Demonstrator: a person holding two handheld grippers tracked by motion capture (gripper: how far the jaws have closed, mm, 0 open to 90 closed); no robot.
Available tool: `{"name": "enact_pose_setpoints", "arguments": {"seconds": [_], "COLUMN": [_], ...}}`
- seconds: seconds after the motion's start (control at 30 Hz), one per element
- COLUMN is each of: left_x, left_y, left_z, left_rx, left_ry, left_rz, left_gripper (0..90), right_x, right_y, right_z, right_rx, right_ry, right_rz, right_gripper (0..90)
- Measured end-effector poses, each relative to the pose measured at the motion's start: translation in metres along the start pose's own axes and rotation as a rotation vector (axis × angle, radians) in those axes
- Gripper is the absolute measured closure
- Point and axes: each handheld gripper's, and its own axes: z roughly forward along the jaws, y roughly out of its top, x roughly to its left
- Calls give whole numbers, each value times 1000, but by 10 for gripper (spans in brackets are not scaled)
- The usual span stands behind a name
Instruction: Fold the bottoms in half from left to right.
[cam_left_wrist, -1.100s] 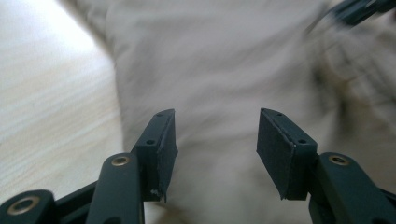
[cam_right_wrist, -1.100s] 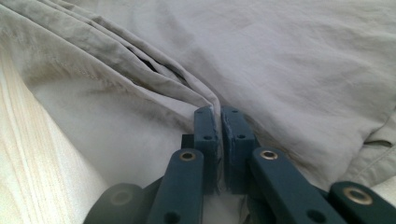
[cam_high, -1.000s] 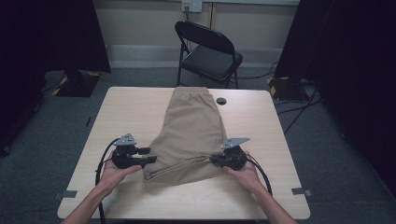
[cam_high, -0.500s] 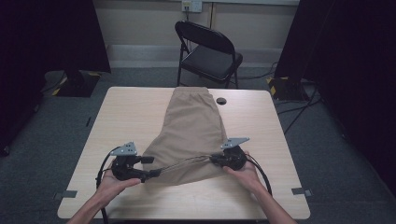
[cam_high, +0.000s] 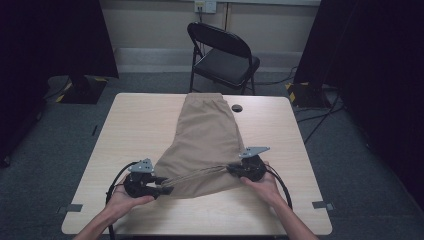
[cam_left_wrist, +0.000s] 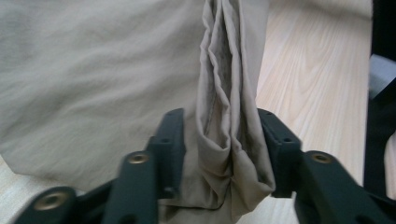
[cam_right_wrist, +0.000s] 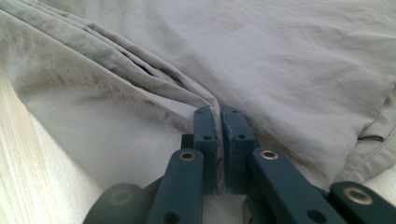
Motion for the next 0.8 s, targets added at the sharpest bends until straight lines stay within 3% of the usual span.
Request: {"name": "enact_pose_setpoints", "arguments": {"seconds": [0.1, 0.23, 0.33, 0.43, 0.53, 0.67, 0.8], "left_x": [-1, 4, 6, 8, 9, 8, 9], "left_y": [2, 3, 4, 3, 3, 3, 3], "left_z": [0, 0, 0, 0, 0, 0, -1], "left_rx": [-18, -5, -6, -4, -5, -5, -10], "left_ry": [2, -8, 3, 12, 15, 11, 8], "left_rz": [0, -15, -18, -20, -20, -17, -23], "left_gripper": [726, 846, 858, 859, 859, 859, 859], "right_x": [1, 0, 0, 0, 0, -2, -7], "right_y": [0, 1, 2, -1, -4, -6, -7], "right_z": [0, -5, -12, -19, -22, -17, -7], "right_rx": [0, -16, -41, -57, -53, -31, -13], "right_ry": [-1, 8, 16, 34, 47, 34, 19], "right_rz": [-3, 0, 3, 10, -6, -16, -3], "right_gripper": [860, 858, 831, 607, 451, 424, 480]}}
